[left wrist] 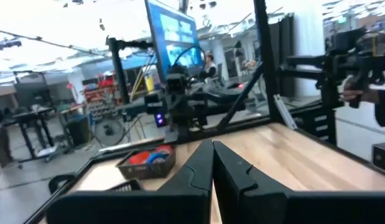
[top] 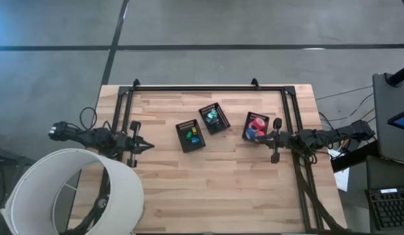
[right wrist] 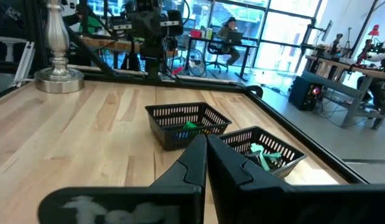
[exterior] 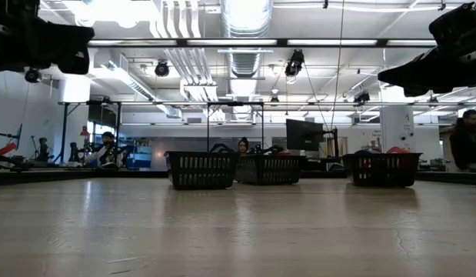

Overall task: Pick and place Stapler, Stapler remover, tape
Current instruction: Return to Home Position

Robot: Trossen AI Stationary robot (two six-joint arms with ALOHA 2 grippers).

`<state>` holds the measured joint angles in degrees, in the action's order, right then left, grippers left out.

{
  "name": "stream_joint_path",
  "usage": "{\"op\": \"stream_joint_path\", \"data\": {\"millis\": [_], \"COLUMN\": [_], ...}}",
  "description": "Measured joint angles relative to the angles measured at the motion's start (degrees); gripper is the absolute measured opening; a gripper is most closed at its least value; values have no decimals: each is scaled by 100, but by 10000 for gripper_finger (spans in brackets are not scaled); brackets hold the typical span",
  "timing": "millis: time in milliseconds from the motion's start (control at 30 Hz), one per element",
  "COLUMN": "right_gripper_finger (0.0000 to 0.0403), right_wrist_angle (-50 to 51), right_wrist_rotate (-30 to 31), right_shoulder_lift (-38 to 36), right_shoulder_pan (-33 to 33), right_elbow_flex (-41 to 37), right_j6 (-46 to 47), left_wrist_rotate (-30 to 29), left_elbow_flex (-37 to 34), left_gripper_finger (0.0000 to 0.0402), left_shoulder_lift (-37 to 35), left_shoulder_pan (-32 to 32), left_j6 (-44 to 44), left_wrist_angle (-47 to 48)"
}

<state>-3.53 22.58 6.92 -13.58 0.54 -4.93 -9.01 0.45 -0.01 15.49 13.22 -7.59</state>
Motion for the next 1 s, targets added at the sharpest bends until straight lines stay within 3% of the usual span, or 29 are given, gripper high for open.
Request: {"op": "stream_joint_path", "data": {"millis": [333, 1000], "right_gripper_finger": [8, 8], "right_wrist_angle": [0, 0], "right_wrist_rotate": [-2, -6], "right_shoulder_lift": [0, 31], "right_shoulder_pan": [0, 0], "right_elbow_flex": [0, 2], "right_j6": [-2, 26], "left_wrist_rotate": [-609, -628], "left_elbow_flex": [-3, -2], "left_gripper_finger": [7, 12], "left_shoulder_lift": [46, 96], "left_shoulder_pan": [-7, -7], "left_j6": [-348, -340], "left_wrist_angle": [463, 507]}}
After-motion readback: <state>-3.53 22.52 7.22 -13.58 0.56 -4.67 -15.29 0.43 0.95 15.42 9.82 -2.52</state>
